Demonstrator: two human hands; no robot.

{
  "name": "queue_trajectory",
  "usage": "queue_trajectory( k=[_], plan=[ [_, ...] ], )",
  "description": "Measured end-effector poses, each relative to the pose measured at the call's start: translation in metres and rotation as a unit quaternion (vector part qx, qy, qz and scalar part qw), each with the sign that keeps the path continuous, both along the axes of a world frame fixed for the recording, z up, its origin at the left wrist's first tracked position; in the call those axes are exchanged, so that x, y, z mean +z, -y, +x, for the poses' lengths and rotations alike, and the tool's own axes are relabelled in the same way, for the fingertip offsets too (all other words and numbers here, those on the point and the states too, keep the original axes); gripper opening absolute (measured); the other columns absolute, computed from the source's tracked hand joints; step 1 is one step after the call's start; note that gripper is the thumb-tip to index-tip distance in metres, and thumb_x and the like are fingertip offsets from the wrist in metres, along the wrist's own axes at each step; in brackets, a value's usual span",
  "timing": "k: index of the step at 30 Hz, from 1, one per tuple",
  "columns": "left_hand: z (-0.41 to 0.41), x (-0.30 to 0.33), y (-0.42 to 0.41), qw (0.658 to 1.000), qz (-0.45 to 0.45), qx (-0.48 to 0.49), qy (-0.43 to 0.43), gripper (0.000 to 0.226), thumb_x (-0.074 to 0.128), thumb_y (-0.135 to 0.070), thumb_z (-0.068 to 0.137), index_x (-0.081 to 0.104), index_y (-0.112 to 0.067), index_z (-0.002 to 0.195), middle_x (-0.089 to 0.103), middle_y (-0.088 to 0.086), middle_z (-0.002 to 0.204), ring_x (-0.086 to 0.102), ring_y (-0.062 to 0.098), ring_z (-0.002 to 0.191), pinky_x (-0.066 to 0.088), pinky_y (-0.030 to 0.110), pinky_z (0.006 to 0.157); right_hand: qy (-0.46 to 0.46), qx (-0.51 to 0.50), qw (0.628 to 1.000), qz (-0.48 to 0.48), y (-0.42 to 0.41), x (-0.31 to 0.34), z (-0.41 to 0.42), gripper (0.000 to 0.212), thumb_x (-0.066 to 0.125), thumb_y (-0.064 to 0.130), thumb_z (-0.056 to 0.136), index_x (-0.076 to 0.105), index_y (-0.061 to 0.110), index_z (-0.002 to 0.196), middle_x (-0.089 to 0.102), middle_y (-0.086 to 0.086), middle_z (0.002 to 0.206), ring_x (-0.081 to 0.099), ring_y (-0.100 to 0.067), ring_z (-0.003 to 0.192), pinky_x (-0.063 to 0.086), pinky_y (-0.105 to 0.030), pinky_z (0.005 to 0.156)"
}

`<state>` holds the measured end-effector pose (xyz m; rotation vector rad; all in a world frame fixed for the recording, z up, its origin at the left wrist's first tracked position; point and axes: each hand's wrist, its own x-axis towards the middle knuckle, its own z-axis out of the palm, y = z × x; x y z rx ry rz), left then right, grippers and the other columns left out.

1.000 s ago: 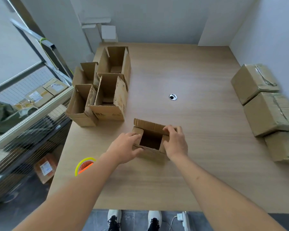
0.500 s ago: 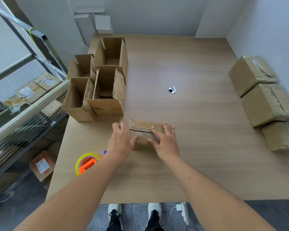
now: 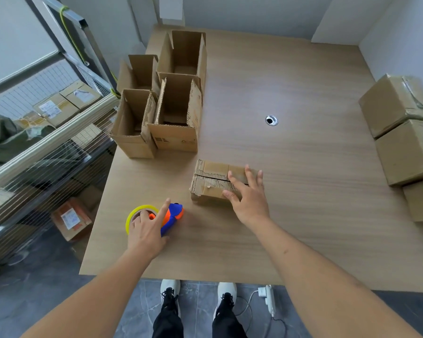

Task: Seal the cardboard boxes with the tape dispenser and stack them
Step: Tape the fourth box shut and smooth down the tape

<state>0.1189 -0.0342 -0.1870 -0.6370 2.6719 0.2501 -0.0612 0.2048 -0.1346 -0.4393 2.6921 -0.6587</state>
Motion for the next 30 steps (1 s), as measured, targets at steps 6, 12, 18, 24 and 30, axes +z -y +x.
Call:
queue_trajectory(
  k=[6,12,18,24,30],
  plan=[
    [0.007,-0.003,0.009,0.995,0.041,0.033,-0.088,0.117,0.072,-0.028,0.082,-0.017,-0.061,0.150,0.048,0.009,0.108,0.055,0.035,0.100,0.047,0.043,0.088,0.014,-0.003,1.000,-0.003,0.004,0.003,0.006,0.053,0.055,0.056,0.099,0.039,0.052,0.149,-0.001,0.012,0.170,-0.016,-0.025,0.156,0.010,-0.040,0.125],
    [0.001,0.028,0.028,0.934,0.217,0.056,-0.279,0.107,0.077,-0.014,0.082,0.011,-0.049,0.160,0.047,0.002,0.100,0.046,0.022,0.083,0.047,0.042,0.075,0.017,0.022,1.000,-0.010,0.010,0.005,0.012,0.049,0.051,0.048,0.103,0.039,0.051,0.150,-0.001,0.013,0.170,-0.016,-0.024,0.156,0.011,-0.042,0.127],
    [-0.037,0.093,0.035,0.916,0.176,-0.153,-0.327,0.086,0.069,-0.026,0.089,0.023,-0.041,0.160,0.044,0.004,0.122,0.047,0.026,0.104,0.048,0.049,0.090,0.012,0.035,0.995,-0.089,0.016,-0.008,0.027,0.049,0.056,0.029,0.104,0.044,0.045,0.149,0.005,0.011,0.169,-0.016,-0.023,0.155,0.007,-0.038,0.126],
    [-0.074,0.120,0.021,0.907,0.084,-0.357,-0.205,0.087,0.067,-0.023,0.092,0.017,-0.049,0.159,0.046,0.006,0.125,0.042,0.030,0.125,0.040,0.042,0.102,0.051,0.018,0.985,-0.164,0.007,-0.010,0.019,0.048,0.055,0.018,0.103,0.049,0.033,0.149,0.010,0.015,0.165,-0.011,-0.016,0.154,0.008,-0.046,0.126],
    [-0.079,0.107,0.014,0.918,0.087,-0.357,-0.152,0.086,0.063,-0.026,0.096,0.010,-0.057,0.156,0.043,0.002,0.118,0.044,0.028,0.116,0.043,0.044,0.100,0.027,0.036,0.992,-0.122,-0.009,0.003,0.009,0.045,0.055,0.026,0.103,0.049,0.035,0.147,0.030,0.014,0.164,0.014,-0.012,0.155,0.004,-0.041,0.123]
  ],
)
